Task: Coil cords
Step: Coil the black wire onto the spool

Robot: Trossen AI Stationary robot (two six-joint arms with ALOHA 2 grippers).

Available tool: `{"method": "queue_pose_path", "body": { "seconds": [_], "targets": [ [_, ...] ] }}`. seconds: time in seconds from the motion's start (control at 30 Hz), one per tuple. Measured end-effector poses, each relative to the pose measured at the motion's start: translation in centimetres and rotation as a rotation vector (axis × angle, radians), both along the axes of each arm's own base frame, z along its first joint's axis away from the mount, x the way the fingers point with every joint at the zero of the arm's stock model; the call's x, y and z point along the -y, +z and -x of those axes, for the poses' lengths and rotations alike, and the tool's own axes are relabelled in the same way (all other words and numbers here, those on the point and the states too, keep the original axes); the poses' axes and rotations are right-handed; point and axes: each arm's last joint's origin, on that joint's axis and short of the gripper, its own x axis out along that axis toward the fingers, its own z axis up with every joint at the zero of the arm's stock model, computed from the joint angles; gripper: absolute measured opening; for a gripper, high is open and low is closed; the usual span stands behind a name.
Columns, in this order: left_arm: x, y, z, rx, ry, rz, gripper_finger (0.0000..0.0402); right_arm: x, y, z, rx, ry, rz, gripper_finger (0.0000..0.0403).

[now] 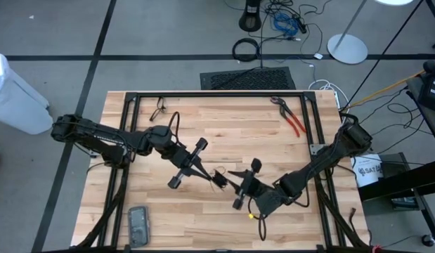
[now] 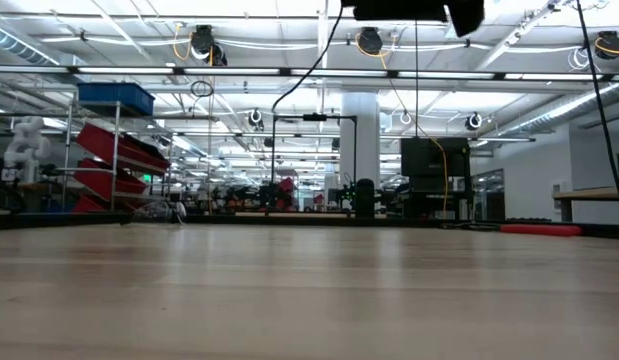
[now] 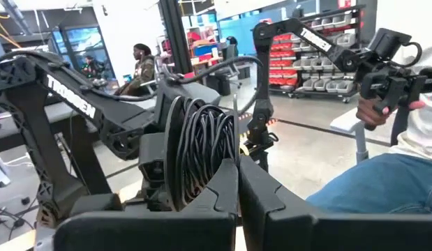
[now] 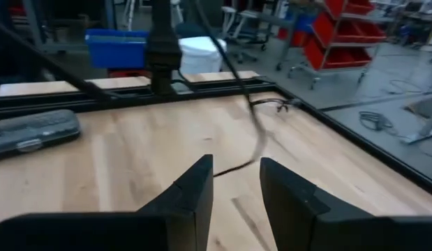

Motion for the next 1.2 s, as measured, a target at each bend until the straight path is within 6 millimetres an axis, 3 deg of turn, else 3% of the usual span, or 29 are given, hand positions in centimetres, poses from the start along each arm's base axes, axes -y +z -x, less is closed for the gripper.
{"method": "queue_pose_path", "body": {
  "seconds": [0.2,0.83,0.97,1.13,1.2],
  "targets": [
    [-0.1,0.0,0.0,0.003,0.012,-0.004,0.0002,0.5,-0.7,0.2,0.006,-0.044,0.014,0.0105],
    [-0.6,0.0,-0.1,0.002,0.032,-0.004,0.0002,1.5,0.5,-1.1,0.03,0.011,0.095,0.0102],
    [-0.6,0.0,-0.1,0.002,0.032,-0.003,0.0002,1.6,0.6,-1.1,0.03,0.01,0.096,0.0075],
    [-0.6,0.0,-0.1,0.001,0.032,-0.002,0.0002,1.6,0.5,-1.1,0.026,0.01,0.1,0.001],
    [-0.6,0.0,-0.1,0.002,0.032,-0.002,0.0002,1.6,0.5,-1.1,0.025,0.01,0.1,0.0006]
  ]
}}
